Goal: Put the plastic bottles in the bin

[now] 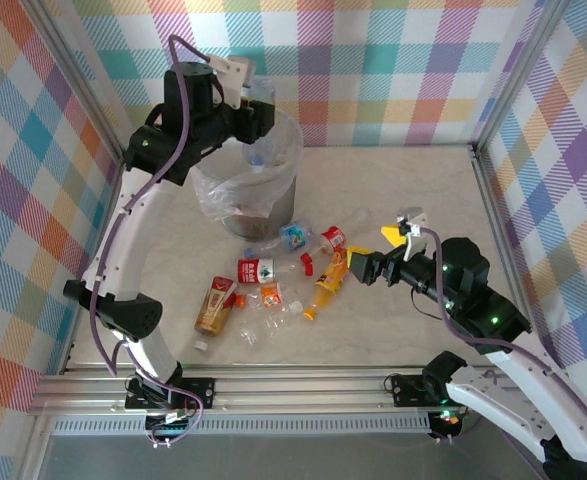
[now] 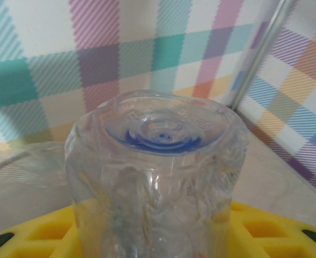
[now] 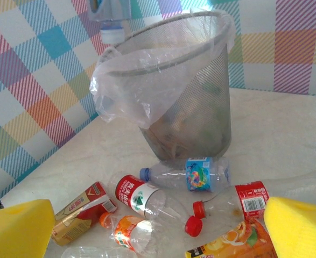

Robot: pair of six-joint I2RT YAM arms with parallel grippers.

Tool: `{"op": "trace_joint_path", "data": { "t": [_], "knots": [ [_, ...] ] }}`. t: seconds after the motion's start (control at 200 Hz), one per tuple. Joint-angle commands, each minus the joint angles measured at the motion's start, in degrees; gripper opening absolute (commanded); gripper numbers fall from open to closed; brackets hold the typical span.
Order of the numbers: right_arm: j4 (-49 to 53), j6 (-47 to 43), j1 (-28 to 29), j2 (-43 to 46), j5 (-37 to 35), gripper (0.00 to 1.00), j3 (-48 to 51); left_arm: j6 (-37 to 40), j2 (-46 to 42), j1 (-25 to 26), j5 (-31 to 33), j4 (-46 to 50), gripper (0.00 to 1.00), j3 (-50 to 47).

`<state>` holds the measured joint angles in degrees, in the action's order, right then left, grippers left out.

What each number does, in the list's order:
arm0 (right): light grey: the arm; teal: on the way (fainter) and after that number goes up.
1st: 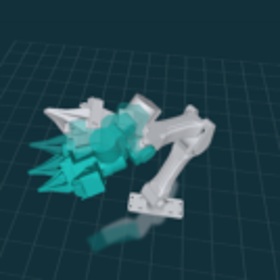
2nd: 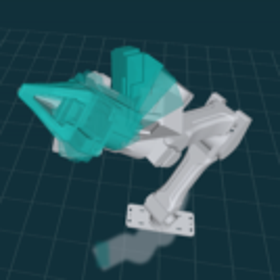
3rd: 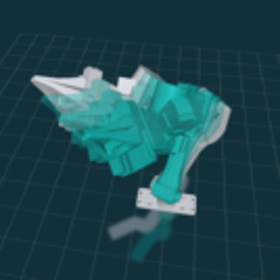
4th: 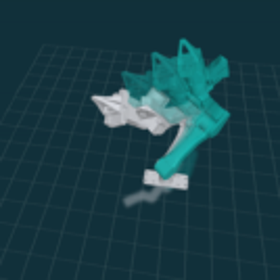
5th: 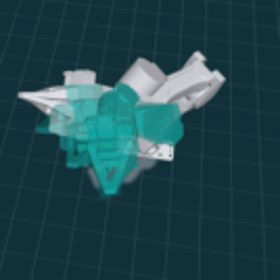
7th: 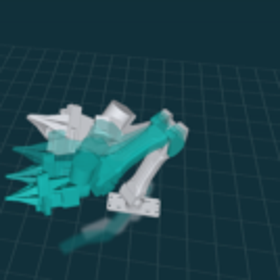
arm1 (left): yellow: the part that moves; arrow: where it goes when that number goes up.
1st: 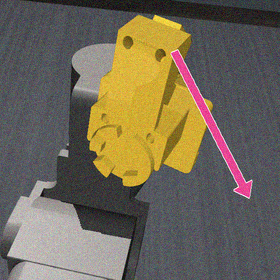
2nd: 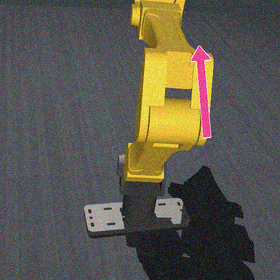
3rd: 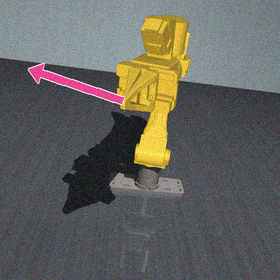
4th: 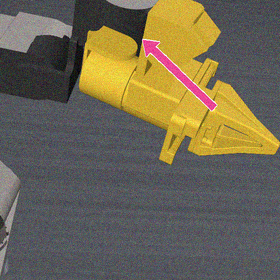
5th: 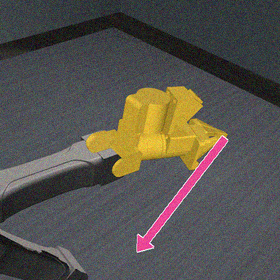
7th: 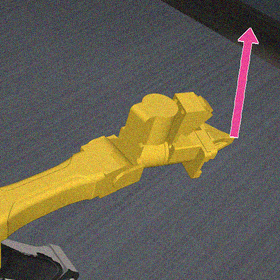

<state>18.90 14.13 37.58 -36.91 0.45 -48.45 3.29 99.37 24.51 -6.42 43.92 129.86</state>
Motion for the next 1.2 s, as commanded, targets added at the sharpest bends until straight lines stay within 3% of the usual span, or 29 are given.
{"op": "trace_joint_path", "data": {
  "t": [0.0, 0.34, 0.555, 0.89, 1.195],
  "knots": [
    [1.04, 0.6, 0.39, -0.12, -1.53, 1.0, -1.52, 3.01, 1.56, -2.06, 2.68, 0.48, 0.5, 3.49],
    [3.03, 2.25, 0.34, 0.49, -0.85, 1.0, -0.52, 2.72, 9.71, -7.26, 1.67, 0.19, 0.5, 7.75],
    [3.77, 2.74, 0.39, 2.04, -0.75, 1.0, 0.46, 4.72, 13.65, -8.25, -0.44, -2.4, 0.5, 5.27],
    [5.45, 3.78, 0.39, 2.24, -0.85, 1.0, 1.16, 6.48, 18.95, -8.3, 4.69, 0.04, 0.49, 3.78],
    [4.85, 4.23, 0.39, 0.24, -0.02, 1.0, 1.2, 6.42, 18.4, -8.34, 7.77, 2.02, 0.51, -2.16]
  ]
}}
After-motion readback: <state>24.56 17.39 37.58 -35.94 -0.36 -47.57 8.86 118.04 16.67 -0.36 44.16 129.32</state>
